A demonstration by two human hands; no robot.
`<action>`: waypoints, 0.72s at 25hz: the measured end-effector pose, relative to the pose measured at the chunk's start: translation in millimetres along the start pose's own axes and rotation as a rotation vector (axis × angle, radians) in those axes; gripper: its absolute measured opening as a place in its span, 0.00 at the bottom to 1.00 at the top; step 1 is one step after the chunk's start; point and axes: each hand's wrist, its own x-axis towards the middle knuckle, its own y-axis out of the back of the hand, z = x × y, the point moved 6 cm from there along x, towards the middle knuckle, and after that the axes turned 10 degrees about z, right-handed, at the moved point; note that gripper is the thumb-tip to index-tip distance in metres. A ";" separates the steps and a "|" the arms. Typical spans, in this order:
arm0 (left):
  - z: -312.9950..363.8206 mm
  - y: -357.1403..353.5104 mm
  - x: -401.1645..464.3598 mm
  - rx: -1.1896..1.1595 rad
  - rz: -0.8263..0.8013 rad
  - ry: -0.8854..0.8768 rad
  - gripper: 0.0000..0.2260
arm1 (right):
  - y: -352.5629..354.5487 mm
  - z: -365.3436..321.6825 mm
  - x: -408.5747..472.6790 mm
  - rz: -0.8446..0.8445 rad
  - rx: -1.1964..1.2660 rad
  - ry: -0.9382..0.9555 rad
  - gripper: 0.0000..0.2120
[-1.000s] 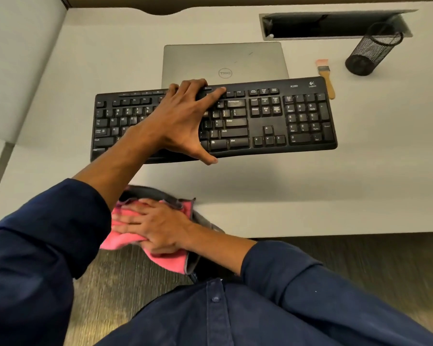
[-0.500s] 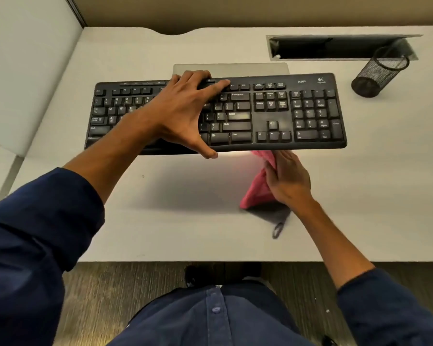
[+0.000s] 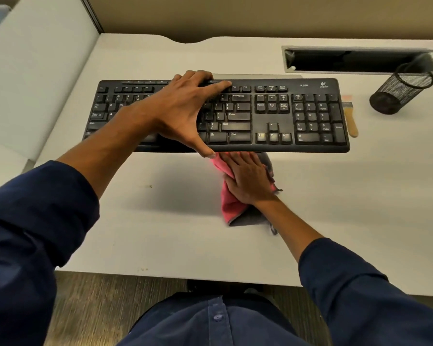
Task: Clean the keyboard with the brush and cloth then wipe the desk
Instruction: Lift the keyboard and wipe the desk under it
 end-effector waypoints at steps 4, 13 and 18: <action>-6.4 0.3 -1.9 0.019 -0.021 0.005 0.64 | -0.7 -14.8 9.9 0.051 0.052 0.086 0.26; -8.2 1.7 -14.4 0.003 -0.021 0.003 0.64 | -44.2 -103.0 49.3 -0.149 0.125 0.219 0.29; -9.3 -2.2 -26.4 0.045 -0.025 0.019 0.64 | -65.9 -173.4 34.1 -0.172 0.092 0.505 0.29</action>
